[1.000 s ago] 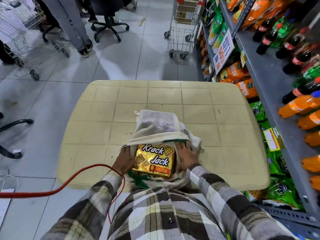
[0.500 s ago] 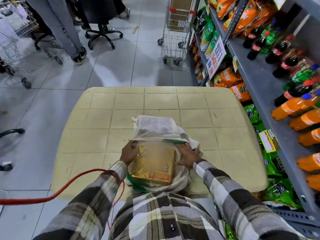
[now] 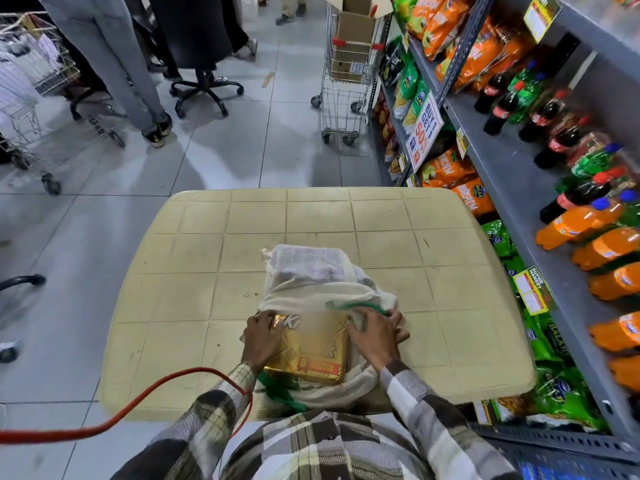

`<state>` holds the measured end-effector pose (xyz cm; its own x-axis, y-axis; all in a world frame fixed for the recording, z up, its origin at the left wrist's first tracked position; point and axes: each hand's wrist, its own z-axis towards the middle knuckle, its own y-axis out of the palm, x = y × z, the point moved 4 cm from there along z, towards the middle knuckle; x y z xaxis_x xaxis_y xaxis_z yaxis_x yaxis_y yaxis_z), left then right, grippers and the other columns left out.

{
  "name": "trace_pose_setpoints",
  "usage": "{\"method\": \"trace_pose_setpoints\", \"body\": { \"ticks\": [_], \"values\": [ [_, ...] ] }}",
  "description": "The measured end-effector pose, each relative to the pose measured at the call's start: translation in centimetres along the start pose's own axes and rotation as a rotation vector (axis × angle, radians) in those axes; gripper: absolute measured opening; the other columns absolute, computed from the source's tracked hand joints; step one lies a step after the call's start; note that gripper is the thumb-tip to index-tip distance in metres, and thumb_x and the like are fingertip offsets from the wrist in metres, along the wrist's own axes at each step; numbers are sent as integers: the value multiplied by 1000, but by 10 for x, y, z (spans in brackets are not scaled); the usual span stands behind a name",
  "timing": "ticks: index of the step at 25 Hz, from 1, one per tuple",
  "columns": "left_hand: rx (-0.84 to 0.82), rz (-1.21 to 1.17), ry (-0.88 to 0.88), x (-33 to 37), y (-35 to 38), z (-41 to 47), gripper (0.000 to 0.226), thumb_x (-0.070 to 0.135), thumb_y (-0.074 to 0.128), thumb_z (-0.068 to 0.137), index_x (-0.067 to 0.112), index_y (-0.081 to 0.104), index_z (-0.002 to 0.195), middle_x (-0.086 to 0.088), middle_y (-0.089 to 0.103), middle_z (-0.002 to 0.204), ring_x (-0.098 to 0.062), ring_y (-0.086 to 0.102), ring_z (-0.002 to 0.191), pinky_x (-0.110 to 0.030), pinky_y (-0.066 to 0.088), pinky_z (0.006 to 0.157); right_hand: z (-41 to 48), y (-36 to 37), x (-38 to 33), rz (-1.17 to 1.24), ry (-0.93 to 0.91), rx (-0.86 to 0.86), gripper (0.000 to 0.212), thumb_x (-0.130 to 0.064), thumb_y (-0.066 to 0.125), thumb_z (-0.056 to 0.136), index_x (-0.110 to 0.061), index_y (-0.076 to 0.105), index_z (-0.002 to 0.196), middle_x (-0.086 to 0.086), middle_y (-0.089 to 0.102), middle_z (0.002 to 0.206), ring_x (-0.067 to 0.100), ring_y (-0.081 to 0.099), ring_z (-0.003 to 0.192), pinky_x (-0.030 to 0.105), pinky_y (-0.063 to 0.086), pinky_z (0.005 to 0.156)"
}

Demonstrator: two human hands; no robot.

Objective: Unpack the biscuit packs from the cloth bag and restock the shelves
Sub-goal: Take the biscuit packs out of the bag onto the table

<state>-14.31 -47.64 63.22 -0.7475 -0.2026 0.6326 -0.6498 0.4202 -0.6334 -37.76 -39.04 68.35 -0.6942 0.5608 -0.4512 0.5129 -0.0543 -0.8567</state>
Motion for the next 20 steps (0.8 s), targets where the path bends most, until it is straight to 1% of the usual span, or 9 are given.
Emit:
{"method": "trace_pose_setpoints", "body": {
  "ticks": [4,6,8,10,11,13,15,17,20],
  "values": [
    [-29,-46,44,4,-3,2,48,28,53,97,19,42,143,-17,56,135,-38,52,122,-51,38,106,42,-25,-13,-131,44,-95,39,-28,54,84,-37,59,122,-6,56,127,30,31,118,44,29,89],
    [-26,-96,-6,3,-7,1,44,29,53,97,18,45,139,-15,59,134,-37,56,119,-50,42,104,38,-31,-24,-233,-51,9,31,-28,52,86,-32,64,114,-5,56,124,27,39,112,43,34,87],
    [-30,-121,-33,0,-8,0,39,34,52,97,18,50,132,-13,62,130,-37,58,116,-49,44,102,17,-21,-27,-112,-145,89,20,-28,53,90,-24,69,101,-1,65,111,21,56,99,41,49,86],
    [-55,-131,-13,-1,-6,-2,40,38,51,95,18,52,130,-12,62,130,-36,59,115,-49,44,103,0,9,-10,100,-18,-97,20,-28,55,93,-15,69,95,5,72,95,18,64,81,34,56,79],
    [-66,-135,-6,-1,-5,-3,40,35,50,97,16,52,131,-13,62,130,-35,59,115,-47,45,103,-9,27,-1,130,68,-227,24,-32,55,94,-12,69,96,6,72,92,19,66,80,34,57,78],
    [-96,-124,-20,-4,-3,-5,39,32,49,99,12,51,133,-15,62,129,-35,59,116,-41,45,101,-23,54,15,164,216,-423,34,-42,54,93,-13,66,106,7,72,102,22,68,90,36,57,84],
    [-142,-133,-14,-8,-1,-8,48,40,46,96,15,48,137,-14,60,133,-35,57,119,-45,43,105,-33,68,18,283,301,-501,40,-42,51,95,-14,58,123,8,66,121,25,64,108,33,53,92],
    [-151,-117,32,-10,0,-10,54,42,42,88,18,46,137,-12,59,135,-34,56,120,-49,41,106,-38,70,15,397,367,-495,42,-39,50,97,-12,54,130,9,62,129,26,60,115,36,51,96],
    [-89,-86,97,-2,-6,-16,37,20,50,96,15,51,133,-11,63,127,-32,59,114,-37,44,98,-41,68,10,461,406,-475,47,-43,51,96,-9,57,128,10,63,128,26,60,115,38,49,100]
  ]
}}
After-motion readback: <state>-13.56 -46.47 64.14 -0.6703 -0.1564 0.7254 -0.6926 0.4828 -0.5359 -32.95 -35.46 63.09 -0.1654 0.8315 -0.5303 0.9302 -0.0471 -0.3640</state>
